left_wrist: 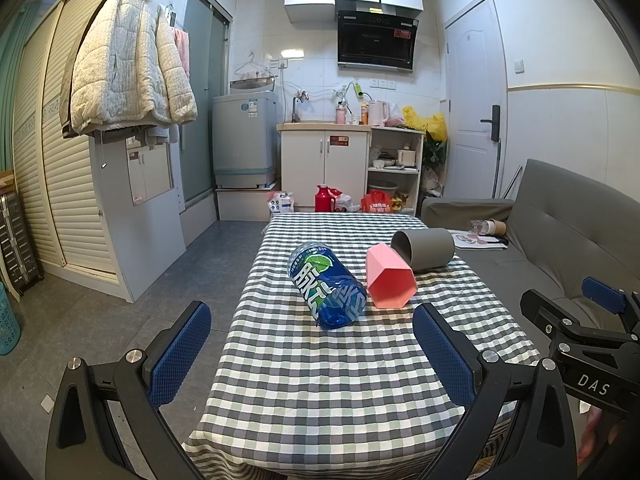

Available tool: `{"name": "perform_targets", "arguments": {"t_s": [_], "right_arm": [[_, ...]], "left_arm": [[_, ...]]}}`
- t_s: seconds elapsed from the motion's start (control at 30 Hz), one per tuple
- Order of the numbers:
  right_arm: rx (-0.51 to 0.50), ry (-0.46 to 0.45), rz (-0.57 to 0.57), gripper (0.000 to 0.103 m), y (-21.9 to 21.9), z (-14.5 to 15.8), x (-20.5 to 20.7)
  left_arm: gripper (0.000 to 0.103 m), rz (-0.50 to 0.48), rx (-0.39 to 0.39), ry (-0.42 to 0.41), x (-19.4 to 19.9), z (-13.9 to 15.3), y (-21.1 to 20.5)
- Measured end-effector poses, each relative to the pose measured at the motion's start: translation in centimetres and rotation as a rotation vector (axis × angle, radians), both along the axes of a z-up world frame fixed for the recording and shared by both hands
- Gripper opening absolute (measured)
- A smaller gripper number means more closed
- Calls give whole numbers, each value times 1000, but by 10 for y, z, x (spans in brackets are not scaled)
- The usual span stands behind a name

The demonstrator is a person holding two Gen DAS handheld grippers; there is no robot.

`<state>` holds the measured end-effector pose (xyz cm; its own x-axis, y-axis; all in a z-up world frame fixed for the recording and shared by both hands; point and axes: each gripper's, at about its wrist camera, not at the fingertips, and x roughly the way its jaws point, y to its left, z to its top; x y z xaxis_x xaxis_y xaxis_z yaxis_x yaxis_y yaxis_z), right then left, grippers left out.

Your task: Flip cup upside down

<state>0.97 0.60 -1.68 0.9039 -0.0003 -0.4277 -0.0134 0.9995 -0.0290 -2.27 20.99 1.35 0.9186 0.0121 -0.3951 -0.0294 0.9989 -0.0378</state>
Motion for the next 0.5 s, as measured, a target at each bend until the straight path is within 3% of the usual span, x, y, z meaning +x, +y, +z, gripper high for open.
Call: {"name": "perform_targets", "arguments": {"t_s": [0.5], "right_arm": [[1,4,0,103,0,0,0]], "left_arm": [[103,0,0,1,0,0,1]]}}
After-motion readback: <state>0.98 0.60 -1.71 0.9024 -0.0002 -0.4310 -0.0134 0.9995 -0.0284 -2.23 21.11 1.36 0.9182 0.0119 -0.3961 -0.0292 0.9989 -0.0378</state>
